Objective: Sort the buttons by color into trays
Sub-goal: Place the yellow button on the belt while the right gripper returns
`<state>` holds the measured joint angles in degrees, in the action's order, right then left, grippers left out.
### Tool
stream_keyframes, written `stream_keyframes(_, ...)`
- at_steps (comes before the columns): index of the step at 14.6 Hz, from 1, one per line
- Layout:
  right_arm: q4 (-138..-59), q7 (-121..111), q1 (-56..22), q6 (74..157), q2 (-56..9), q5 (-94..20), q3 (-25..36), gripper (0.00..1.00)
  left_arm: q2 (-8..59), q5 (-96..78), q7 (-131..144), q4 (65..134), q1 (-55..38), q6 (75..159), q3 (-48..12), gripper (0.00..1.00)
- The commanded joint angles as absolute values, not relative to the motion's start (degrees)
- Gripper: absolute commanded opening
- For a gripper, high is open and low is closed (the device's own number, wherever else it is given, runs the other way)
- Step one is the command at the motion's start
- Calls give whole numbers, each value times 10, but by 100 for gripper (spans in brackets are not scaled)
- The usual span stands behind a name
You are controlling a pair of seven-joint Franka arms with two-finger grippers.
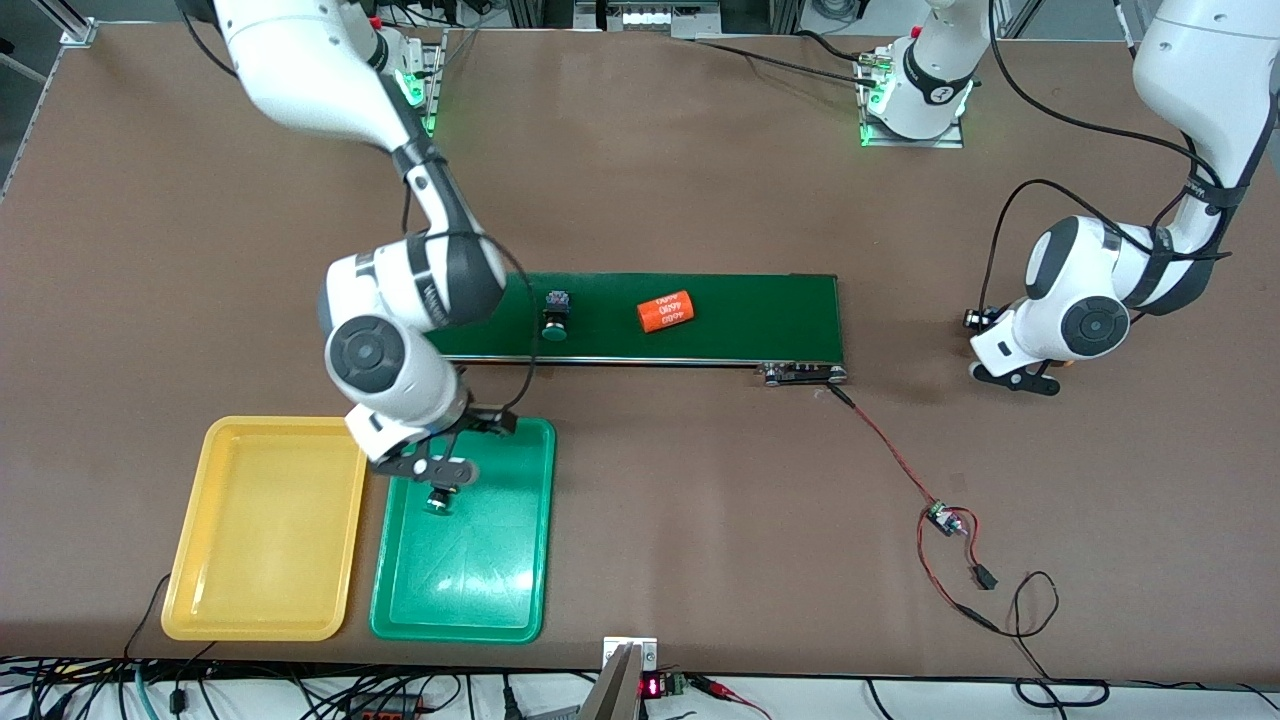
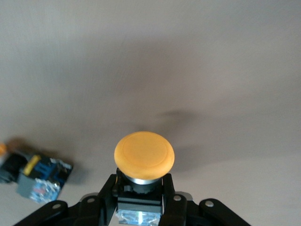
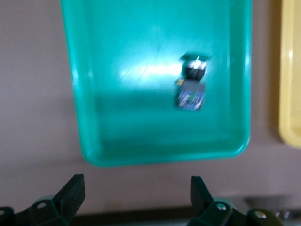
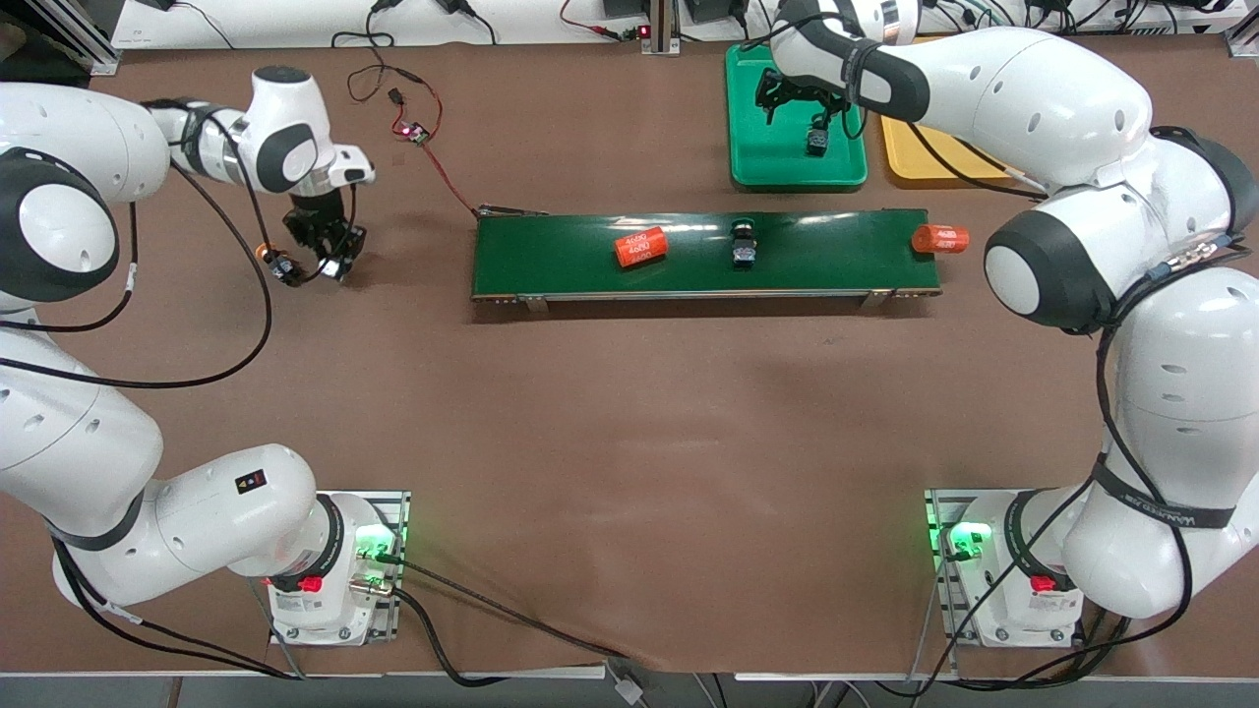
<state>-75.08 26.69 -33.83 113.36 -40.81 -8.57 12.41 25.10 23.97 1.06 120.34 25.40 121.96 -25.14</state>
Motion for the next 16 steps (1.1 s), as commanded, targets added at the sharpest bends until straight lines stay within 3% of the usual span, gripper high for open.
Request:
stream_keyframes(1,-860,287,-372,1137,-333,-90,123,100,226,208,17,1154,234,1139,-325,15)
stream_keyframes(3,-916,302,-395,1138,-292,-90,124,100,232,116,49,1103,208,1080,-330,16)
stream_keyframes(5,-957,316,-413,1143,-266,-90,124,100,234,28,75,1097,192,1088,-330,16)
stream_keyframes(13,-1084,397,-481,1252,-251,-84,127,100,293,-21,259,1098,66,1251,-330,20)
stream_keyframes(14,-1092,397,-481,1261,-252,-82,127,100,295,-21,271,1099,55,1252,-330,25)
stream_keyframes(15,-1099,397,-481,1270,-252,-81,127,100,295,-22,279,1103,52,1250,-330,37)
stream_keyframes(16,-1107,396,-480,1280,-252,-80,127,100,295,-24,283,1105,52,1247,-330,66)
